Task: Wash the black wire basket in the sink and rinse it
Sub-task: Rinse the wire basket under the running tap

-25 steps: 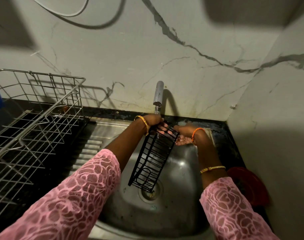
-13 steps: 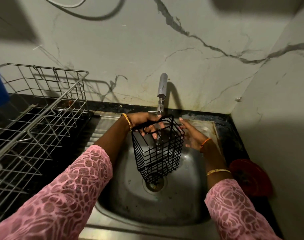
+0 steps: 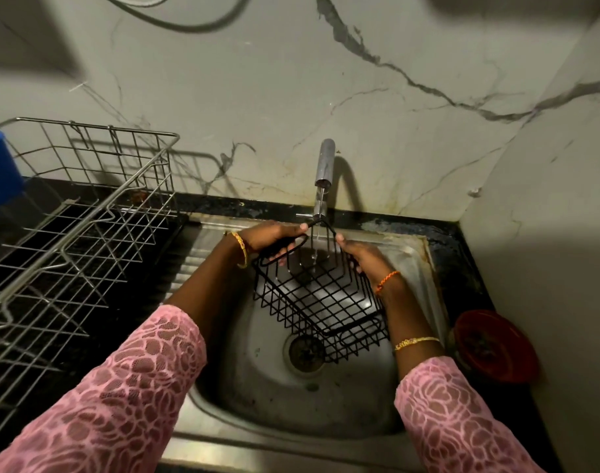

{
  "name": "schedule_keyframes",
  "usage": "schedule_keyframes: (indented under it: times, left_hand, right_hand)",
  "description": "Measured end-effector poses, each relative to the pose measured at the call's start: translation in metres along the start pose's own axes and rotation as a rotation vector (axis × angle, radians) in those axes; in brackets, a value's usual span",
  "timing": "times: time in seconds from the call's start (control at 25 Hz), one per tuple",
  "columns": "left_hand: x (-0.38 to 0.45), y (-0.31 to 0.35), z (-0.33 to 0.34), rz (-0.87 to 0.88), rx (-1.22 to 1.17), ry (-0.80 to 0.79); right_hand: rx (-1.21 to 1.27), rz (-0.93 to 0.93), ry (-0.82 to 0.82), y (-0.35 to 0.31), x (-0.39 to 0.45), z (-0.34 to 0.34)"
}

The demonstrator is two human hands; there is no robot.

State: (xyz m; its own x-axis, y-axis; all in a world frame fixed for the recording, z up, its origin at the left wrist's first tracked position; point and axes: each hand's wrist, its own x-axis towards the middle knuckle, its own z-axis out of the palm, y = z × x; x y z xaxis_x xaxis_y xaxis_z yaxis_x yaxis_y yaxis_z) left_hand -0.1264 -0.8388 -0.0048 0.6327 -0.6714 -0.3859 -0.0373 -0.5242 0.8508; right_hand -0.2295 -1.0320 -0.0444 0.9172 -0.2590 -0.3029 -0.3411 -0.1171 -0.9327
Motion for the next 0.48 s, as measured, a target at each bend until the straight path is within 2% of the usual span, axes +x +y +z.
schedule_keyframes:
  times: [0.16, 0.28, 0.36, 0.48]
  left_hand:
    - [-0.001, -0.021, 0.023, -0.011, 0.033, 0.284]
    - [0.002, -0.034, 0.030, -0.009, -0.164, 0.455]
    - [0.004, -0.035, 0.025, -0.016, -0.304, 0.523]
    - [0.003, -0.043, 0.018, -0.034, -0.384, 0.568]
  right_hand:
    - [-0.197, 0.007, -0.003, -0.014, 0.008, 0.014]
    - [-0.251, 0.086, -0.023, -0.021, 0.009, 0.023]
    - [-0.239, 0.099, -0.045, -0.029, 0.011, 0.026]
    - [-0.170, 0.072, -0.049, -0.045, 0.027, 0.035]
